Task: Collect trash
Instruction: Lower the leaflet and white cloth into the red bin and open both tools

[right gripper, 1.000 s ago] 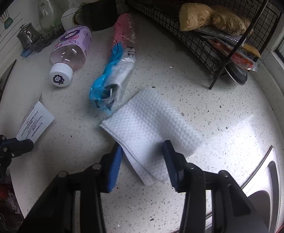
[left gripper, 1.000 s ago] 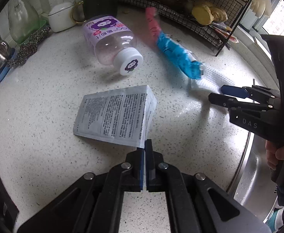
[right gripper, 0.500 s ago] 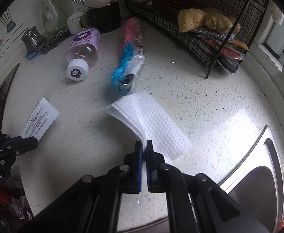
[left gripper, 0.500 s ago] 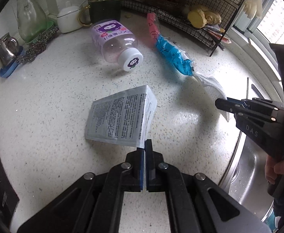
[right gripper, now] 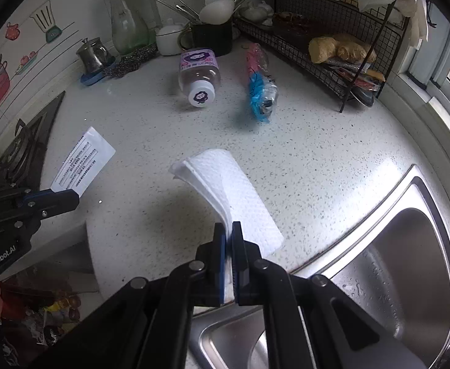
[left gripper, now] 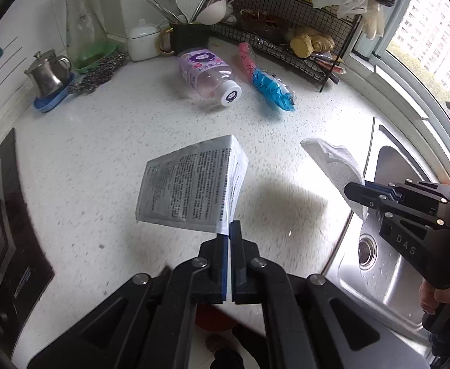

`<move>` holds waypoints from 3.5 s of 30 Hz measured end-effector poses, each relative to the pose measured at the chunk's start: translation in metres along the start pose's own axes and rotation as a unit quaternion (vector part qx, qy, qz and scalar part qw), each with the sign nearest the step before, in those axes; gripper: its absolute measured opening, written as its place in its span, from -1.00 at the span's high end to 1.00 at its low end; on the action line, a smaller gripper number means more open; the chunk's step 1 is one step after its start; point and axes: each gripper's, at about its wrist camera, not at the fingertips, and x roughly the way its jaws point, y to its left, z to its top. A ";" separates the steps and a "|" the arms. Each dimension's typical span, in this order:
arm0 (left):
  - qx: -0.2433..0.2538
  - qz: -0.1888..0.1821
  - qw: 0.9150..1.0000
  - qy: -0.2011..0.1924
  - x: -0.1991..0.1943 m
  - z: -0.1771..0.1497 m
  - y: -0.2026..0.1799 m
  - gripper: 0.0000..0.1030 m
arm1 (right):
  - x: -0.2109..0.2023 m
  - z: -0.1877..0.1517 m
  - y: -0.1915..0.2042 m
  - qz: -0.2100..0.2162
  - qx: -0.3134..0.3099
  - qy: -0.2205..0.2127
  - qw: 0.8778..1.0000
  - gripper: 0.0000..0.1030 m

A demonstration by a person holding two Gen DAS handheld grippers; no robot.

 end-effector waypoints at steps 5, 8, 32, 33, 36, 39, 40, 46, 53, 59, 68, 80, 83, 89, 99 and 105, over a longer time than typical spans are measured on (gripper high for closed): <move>0.002 -0.005 1.000 -0.005 -0.030 -0.037 0.012 0.99 | -0.024 -0.021 0.034 0.000 0.000 -0.012 1.000 0.94; 0.006 -0.003 1.000 -0.009 -0.047 -0.061 0.019 0.99 | -0.037 -0.037 0.056 0.001 -0.003 -0.019 1.000 0.94; -0.018 -0.008 0.998 0.061 -0.063 -0.238 0.079 0.99 | -0.009 -0.166 0.176 0.054 -0.012 0.051 0.997 0.94; -0.018 -0.010 0.997 0.069 -0.055 -0.245 0.080 0.99 | -0.003 -0.171 0.178 0.056 -0.011 0.059 0.997 0.94; -0.017 -0.014 0.996 0.089 -0.032 -0.259 0.082 0.99 | 0.016 -0.188 0.183 0.056 -0.012 0.074 0.996 0.94; -0.010 -0.029 0.994 0.102 0.000 -0.272 0.081 0.99 | 0.039 -0.204 0.181 0.049 -0.005 0.085 0.995 0.94; -0.008 -0.031 0.994 0.106 0.011 -0.276 0.081 0.99 | 0.050 -0.209 0.178 0.046 0.002 0.090 0.995 0.94; -0.003 -0.047 0.990 0.133 0.085 -0.300 0.077 0.99 | 0.110 -0.241 0.156 0.020 0.043 0.108 0.993 0.94; 0.021 -0.063 0.985 0.160 0.159 -0.316 0.062 0.99 | 0.163 -0.261 0.138 0.003 0.067 0.117 0.991 0.94; 0.051 -0.089 0.978 0.184 0.205 -0.327 0.040 0.99 | 0.186 -0.274 0.123 -0.013 0.112 0.116 0.987 0.93; 0.094 -0.072 0.971 0.206 0.230 -0.325 0.033 0.26 | 0.196 -0.289 0.110 -0.016 0.137 0.126 0.982 0.93; 0.079 -0.043 0.975 0.202 0.216 -0.328 0.053 0.02 | 0.200 -0.278 0.124 0.008 0.104 0.138 0.985 0.94; 0.064 -0.027 0.979 0.189 0.207 -0.330 0.064 -0.16 | 0.200 -0.274 0.130 0.018 0.088 0.140 0.986 0.94; 0.002 -0.012 0.987 0.162 0.196 -0.332 0.102 -0.49 | 0.215 -0.269 0.148 0.038 0.049 0.150 0.987 0.94; -0.033 0.021 0.989 0.145 0.197 -0.336 0.130 -1.00 | 0.242 -0.266 0.163 0.044 0.016 0.163 0.986 0.94; -0.037 0.019 0.986 0.159 0.206 -0.341 0.136 -1.00 | 0.261 -0.267 0.166 0.037 0.014 0.175 0.984 0.94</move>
